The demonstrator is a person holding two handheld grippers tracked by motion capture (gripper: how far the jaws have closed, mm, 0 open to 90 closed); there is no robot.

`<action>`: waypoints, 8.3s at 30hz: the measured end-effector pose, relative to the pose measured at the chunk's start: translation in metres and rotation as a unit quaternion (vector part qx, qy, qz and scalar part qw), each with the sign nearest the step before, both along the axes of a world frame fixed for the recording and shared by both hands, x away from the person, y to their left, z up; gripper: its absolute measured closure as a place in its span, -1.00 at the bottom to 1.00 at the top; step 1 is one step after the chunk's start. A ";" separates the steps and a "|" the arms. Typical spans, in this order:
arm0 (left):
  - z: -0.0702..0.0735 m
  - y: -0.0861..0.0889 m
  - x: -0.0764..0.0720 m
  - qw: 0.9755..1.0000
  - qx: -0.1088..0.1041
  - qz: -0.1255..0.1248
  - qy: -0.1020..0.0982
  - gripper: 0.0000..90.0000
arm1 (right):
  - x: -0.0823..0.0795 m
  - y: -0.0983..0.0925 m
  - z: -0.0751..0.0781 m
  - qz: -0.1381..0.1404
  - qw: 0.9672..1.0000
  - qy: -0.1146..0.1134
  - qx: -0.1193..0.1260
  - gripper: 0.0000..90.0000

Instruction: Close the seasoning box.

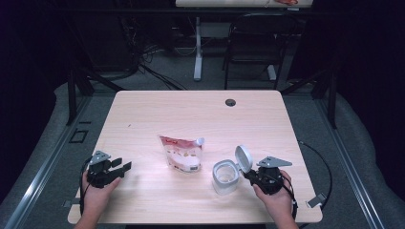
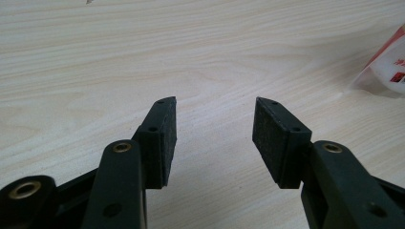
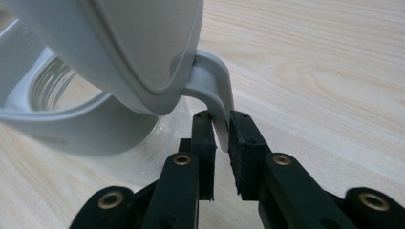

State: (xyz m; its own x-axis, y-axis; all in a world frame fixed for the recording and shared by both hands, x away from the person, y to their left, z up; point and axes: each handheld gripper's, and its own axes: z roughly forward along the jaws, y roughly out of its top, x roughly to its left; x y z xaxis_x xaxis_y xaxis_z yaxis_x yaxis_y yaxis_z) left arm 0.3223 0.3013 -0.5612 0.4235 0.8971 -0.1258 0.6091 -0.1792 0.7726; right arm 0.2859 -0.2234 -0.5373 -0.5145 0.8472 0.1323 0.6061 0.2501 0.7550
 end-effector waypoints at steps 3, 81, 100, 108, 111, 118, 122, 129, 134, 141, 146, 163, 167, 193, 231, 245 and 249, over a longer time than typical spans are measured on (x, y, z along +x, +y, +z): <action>0.000 0.000 0.000 1.000 0.001 -0.001 0.002 0.13 | 0.003 -0.001 0.000 -0.002 1.000 0.000 0.002 0.79; 0.068 -0.031 0.005 0.991 -0.030 -0.130 -0.001 0.10 | -0.002 -0.033 0.051 0.040 0.999 -0.034 -0.006 0.15; 0.118 -0.057 0.010 0.981 -0.020 -0.191 -0.015 0.17 | 0.001 -0.005 0.106 0.094 0.993 -0.069 -0.035 0.20; 0.124 -0.062 0.015 0.980 -0.017 -0.197 -0.010 0.17 | 0.002 0.007 0.123 0.109 0.989 -0.082 -0.051 0.22; 0.125 -0.063 0.016 0.980 -0.020 -0.199 -0.010 0.17 | 0.003 0.010 0.125 0.114 0.989 -0.080 -0.051 0.23; 0.126 -0.070 0.020 0.978 -0.013 -0.207 -0.008 0.21 | 0.010 0.020 0.125 0.128 0.988 -0.074 -0.051 0.28; 0.126 -0.077 0.025 0.977 -0.013 -0.214 -0.008 0.22 | 0.016 0.028 0.124 0.138 0.987 -0.071 -0.050 0.28; 0.126 -0.085 0.031 0.974 -0.006 -0.225 -0.005 0.25 | 0.025 0.044 0.121 0.155 0.984 -0.064 -0.050 0.29; 0.125 -0.090 0.034 0.973 -0.014 -0.231 -0.003 0.30 | 0.031 0.054 0.119 0.166 0.983 -0.065 -0.045 0.29; 0.125 -0.098 0.037 0.970 -0.015 -0.242 0.001 0.41 | 0.040 0.074 0.118 0.186 0.980 -0.064 -0.041 0.29; 0.125 -0.099 0.038 0.969 -0.015 -0.246 0.000 0.48 | 0.047 0.083 0.116 0.193 0.979 -0.061 -0.033 0.31; 0.123 -0.103 0.041 0.968 -0.013 -0.250 0.003 0.66 | 0.059 0.105 0.108 0.213 0.975 -0.052 -0.023 0.42; 0.123 -0.102 0.041 0.968 -0.011 -0.250 0.001 0.71 | 0.060 0.110 0.107 0.219 0.974 -0.052 -0.021 0.48; 0.128 -0.104 0.036 0.966 0.011 -0.257 0.000 1.00 | 0.062 0.112 0.109 0.222 0.974 -0.048 -0.012 0.61; 0.134 -0.108 0.002 0.956 0.020 -0.293 0.004 1.00 | 0.034 0.106 0.117 0.254 0.966 -0.038 -0.034 0.60; 0.131 -0.112 -0.004 0.952 0.016 -0.306 0.004 1.00 | 0.028 0.099 0.116 0.260 0.964 -0.032 -0.040 0.60; 0.131 -0.112 -0.004 0.952 0.016 -0.307 0.004 0.99 | 0.027 0.099 0.115 0.260 0.964 -0.033 -0.038 0.61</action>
State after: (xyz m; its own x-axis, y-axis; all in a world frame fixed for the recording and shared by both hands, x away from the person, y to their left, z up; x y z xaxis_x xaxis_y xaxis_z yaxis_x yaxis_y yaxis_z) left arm 0.3181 0.1895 -0.4307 0.8679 0.4848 -0.1083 0.3883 -0.5260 0.7567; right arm 0.3130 -0.1243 -0.4223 -0.8778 0.4780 0.0311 0.3339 0.5641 0.7552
